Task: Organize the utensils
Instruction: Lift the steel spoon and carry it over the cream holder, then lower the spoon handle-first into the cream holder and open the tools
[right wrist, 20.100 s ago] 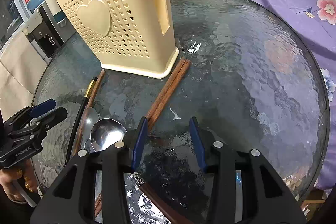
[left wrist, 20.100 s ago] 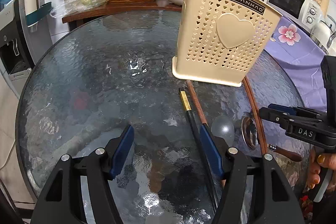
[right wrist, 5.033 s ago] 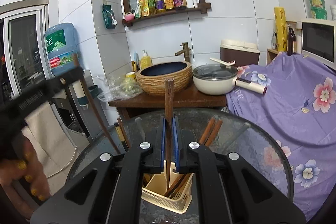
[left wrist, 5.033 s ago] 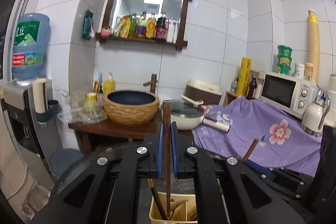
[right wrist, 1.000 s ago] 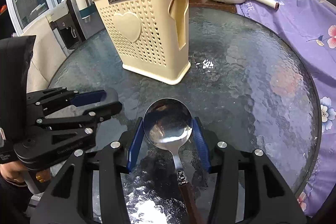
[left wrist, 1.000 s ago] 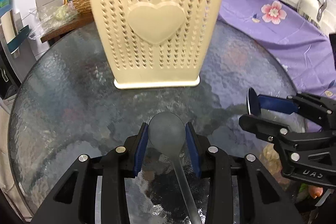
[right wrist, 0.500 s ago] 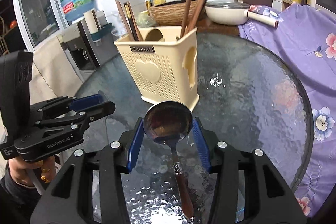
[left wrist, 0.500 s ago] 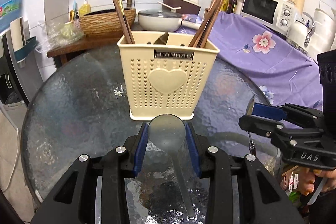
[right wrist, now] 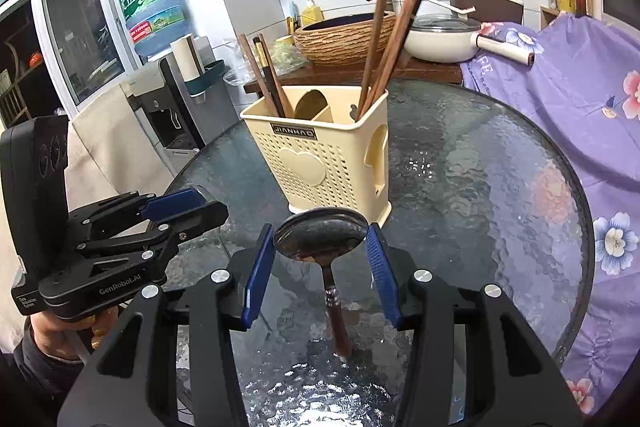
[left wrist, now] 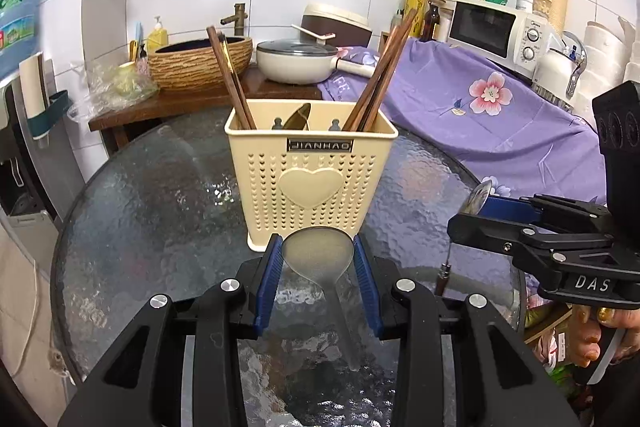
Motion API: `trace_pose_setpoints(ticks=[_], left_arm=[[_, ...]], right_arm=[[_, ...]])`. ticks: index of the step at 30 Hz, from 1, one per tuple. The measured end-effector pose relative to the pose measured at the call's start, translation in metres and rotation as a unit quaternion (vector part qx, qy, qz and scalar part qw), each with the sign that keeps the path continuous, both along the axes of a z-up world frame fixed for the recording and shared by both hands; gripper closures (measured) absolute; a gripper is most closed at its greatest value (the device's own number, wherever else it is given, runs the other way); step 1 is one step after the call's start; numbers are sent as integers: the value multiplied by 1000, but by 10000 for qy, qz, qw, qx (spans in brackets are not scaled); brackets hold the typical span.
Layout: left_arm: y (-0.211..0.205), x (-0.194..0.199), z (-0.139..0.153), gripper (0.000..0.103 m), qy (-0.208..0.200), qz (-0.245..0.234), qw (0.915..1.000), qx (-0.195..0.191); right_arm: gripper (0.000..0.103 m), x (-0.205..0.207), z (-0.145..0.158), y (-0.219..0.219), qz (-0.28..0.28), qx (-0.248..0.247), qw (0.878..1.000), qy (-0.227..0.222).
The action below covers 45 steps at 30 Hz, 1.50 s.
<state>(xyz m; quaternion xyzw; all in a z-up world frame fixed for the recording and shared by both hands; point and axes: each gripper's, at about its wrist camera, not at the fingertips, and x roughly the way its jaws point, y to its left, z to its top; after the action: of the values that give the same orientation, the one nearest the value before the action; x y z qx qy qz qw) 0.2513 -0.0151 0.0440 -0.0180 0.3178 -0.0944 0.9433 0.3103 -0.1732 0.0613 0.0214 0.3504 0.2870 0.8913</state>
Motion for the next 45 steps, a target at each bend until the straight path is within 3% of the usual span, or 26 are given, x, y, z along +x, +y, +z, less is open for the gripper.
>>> trace_pose_setpoints(ticks=[9, 18, 26, 31, 36, 45], left_arm=[[8, 4, 21, 68, -198, 50, 9998, -8], [18, 16, 71, 68, -711, 220, 9972, 66], [29, 38, 127, 68, -1245, 570, 9906, 13], [32, 54, 149, 68, -1595, 837, 9836, 49], [30, 72, 149, 68, -1747, 1059, 9787, 212], [35, 91, 117, 68, -1494, 1086, 9825, 221]], right_arm=[[56, 6, 22, 11, 121, 127, 9998, -51], [56, 16, 67, 17, 191, 376, 9989, -198], [56, 22, 128, 27, 35, 528, 9944, -911], [56, 33, 151, 37, -181, 463, 9892, -1377], [56, 47, 149, 47, -382, 346, 9853, -1631], [56, 72, 112, 53, -586, 287, 9875, -1435]])
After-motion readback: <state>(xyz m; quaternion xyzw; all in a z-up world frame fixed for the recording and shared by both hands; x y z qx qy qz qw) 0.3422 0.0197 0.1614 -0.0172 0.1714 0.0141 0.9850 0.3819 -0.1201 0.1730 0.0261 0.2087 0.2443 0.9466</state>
